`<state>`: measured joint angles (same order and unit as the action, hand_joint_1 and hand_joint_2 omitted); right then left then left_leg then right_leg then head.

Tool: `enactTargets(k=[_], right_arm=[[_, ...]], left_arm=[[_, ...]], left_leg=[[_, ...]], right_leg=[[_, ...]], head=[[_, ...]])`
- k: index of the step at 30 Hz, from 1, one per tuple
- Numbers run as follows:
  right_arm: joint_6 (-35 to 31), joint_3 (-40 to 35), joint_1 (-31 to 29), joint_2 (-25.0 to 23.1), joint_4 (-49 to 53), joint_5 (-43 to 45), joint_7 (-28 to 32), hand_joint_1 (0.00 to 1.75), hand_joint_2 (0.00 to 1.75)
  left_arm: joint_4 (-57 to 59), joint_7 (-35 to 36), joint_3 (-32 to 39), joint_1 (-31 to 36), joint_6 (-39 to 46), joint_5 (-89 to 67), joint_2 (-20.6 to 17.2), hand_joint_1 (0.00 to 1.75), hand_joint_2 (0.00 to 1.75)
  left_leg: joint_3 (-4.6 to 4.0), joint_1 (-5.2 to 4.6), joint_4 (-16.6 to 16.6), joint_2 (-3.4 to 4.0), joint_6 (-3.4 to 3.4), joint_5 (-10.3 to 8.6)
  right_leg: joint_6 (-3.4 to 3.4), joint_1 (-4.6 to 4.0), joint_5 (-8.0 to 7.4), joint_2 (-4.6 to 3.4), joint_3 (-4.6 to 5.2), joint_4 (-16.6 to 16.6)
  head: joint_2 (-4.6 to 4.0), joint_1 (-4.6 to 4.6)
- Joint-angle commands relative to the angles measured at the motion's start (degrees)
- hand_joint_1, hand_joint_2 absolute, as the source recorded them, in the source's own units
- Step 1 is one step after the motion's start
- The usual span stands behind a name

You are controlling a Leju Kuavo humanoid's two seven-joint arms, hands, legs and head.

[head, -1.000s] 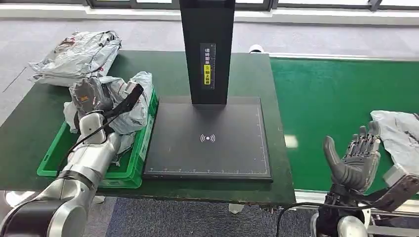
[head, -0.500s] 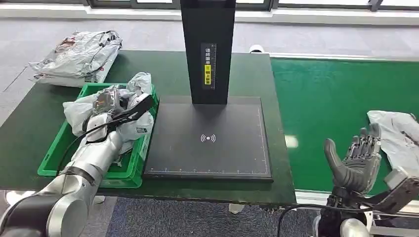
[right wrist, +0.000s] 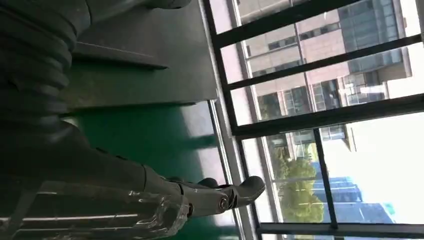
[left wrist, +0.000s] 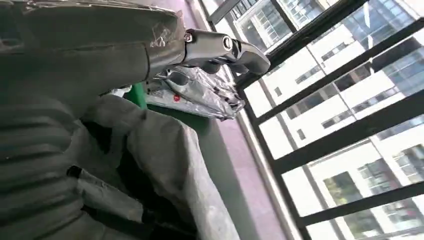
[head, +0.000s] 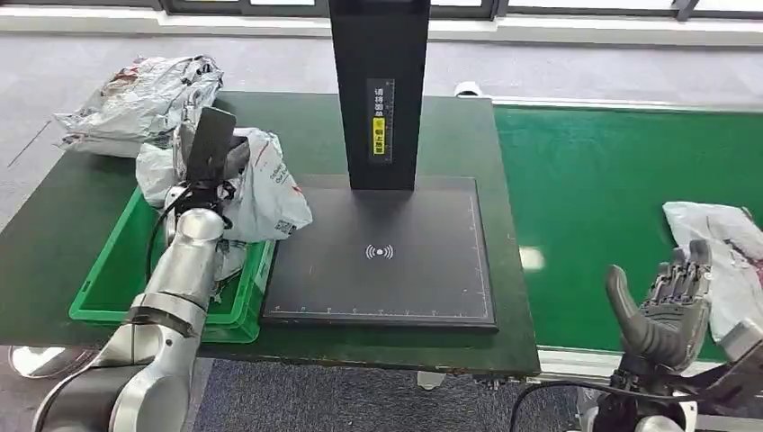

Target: Moved the parcel from conveyor to table for the left to box.

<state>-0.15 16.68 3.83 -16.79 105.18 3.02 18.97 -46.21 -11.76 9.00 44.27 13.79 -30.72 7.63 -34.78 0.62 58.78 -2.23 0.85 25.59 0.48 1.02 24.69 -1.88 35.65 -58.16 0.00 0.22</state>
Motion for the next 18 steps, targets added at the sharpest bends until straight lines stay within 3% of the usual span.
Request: enactTargets(k=[1,12,13,15,18], right_arm=[[-0.27,3.35,0.6,-3.21,0.14,0.04,-0.33,0.0,1.75],[1.55,2.7,0.06,-1.98,-2.41,0.18,-0.66,0.0,1.75],[1.69,2.57,0.13,-1.79,-2.52,0.15,-0.67,0.0,1.75],[2.54,2.12,0.54,-0.55,-2.72,-0.84,-1.33,0.0,1.75],[3.19,2.93,0.12,-0.81,-2.95,-1.12,-1.56,0.0,1.75]], left_arm=[[-9.4,-0.6,-5.36,-1.28,1.6,6.13,-0.25,0.0,0.0],[-12.99,-0.95,-6.7,-2.48,2.89,12.39,-2.63,0.0,0.0],[-12.05,0.72,-9.83,-2.05,4.49,7.18,-4.21,0.0,1.75],[-5.62,9.55,-15.12,2.2,-6.9,0.05,-7.56,0.0,1.75],[-1.95,8.45,-13.65,4.46,-7.53,-0.9,-7.43,0.0,1.75]], left_leg=[[0.06,0.04,-0.01,0.1,-0.03,0.05],[0.1,0.04,-0.06,0.15,-0.02,0.04],[0.16,0.01,-0.12,0.22,-0.01,0.03],[0.18,0.03,-0.14,0.23,-0.01,0.03],[0.06,0.07,-0.05,0.02,0.0,-0.01]], right_leg=[[-0.06,-0.09,0.06,0.22,-0.09,0.05],[-0.06,-0.07,0.03,0.09,-0.1,0.08],[-0.08,-0.05,0.02,0.09,-0.14,0.1],[-0.09,-0.07,0.02,0.11,-0.16,0.12],[-0.08,-0.12,0.03,0.28,-0.09,0.07]], head=[[0.02,0.0],[0.02,0.0],[0.0,0.0],[0.0,0.0],[0.02,0.0]])
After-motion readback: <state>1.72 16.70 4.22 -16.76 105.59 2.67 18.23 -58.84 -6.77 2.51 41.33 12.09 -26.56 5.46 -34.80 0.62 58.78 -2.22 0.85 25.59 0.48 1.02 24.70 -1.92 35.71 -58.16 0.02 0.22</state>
